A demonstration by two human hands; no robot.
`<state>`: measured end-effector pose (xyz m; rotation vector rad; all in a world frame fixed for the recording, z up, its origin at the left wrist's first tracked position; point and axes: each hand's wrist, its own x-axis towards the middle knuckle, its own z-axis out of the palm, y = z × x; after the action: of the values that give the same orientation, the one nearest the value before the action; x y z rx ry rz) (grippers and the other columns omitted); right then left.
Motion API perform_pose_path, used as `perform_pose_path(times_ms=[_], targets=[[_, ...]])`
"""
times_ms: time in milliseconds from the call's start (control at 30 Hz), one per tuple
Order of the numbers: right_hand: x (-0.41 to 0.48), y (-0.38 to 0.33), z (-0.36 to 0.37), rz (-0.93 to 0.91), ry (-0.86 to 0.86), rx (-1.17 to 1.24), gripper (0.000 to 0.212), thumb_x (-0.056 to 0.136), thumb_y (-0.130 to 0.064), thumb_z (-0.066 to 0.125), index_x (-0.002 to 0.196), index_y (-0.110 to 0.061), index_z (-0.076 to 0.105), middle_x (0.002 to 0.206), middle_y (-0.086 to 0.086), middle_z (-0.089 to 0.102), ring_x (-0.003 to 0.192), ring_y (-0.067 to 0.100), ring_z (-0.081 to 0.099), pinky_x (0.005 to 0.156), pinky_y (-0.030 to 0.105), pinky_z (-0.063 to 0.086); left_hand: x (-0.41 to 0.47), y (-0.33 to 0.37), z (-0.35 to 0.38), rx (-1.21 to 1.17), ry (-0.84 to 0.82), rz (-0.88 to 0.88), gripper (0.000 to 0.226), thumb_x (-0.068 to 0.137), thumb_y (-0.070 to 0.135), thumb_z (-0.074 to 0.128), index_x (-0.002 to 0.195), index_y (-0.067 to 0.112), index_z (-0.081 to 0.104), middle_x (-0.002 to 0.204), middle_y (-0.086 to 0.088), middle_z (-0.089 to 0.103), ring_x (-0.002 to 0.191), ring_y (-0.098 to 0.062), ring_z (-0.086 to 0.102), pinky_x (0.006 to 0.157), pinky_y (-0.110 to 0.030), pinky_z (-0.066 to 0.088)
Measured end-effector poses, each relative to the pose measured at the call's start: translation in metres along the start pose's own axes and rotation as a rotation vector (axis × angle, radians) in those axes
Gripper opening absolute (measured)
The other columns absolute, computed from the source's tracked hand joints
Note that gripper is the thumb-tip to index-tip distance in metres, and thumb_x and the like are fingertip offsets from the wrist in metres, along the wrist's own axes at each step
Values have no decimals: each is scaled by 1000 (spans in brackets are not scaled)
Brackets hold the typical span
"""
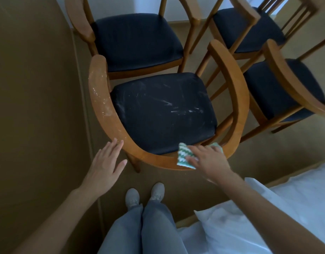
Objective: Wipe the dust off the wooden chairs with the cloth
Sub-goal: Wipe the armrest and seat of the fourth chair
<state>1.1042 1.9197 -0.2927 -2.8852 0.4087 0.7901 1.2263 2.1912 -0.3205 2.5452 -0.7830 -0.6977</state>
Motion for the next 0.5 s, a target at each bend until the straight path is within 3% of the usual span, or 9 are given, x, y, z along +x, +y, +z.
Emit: perform_pose_path(times_ms=[133,233,300,367,433,500], targets=[[-15,43,2,51,20,-50,57,98,-51,13,143,-24,34,141,-1,45,136,18,33,116,39,13,14,6,14,37,1,110,68,94,60,22,149,20,15,157,-5,14,145,-20,7,113,-33,5],[-14,26,13,36,55,-32,71,91,-51,3,133,-19,49,128,2,57,127,24,46,113,44,20,26,9,24,57,32,150,75,87,58,15,147,16,25,154,-10,23,142,-22,11,112,-37,8],[-4,0,16,-41,83,-7,71,94,-50,-1,132,-19,50,123,1,60,120,22,53,111,43,26,34,6,28,92,67,137,68,90,53,22,146,13,30,152,-12,28,140,-24,13,111,-42,11],[5,-34,8,-156,42,2,63,98,-47,2,142,-19,38,132,1,54,121,20,50,109,38,28,38,4,26,103,128,81,59,96,42,37,147,13,27,153,-11,26,141,-23,12,112,-43,11],[28,-64,4,-271,-103,-54,49,104,-37,17,147,-17,29,147,3,38,125,22,45,95,36,36,45,-2,21,91,166,-15,62,97,30,46,149,15,15,156,-7,18,143,-20,6,114,-40,7],[58,-93,2,-281,-214,-49,44,105,-29,26,147,-16,28,146,6,37,118,26,49,78,34,39,53,-9,14,104,195,-84,67,96,28,46,150,16,8,157,-5,10,142,-16,0,114,-37,3]])
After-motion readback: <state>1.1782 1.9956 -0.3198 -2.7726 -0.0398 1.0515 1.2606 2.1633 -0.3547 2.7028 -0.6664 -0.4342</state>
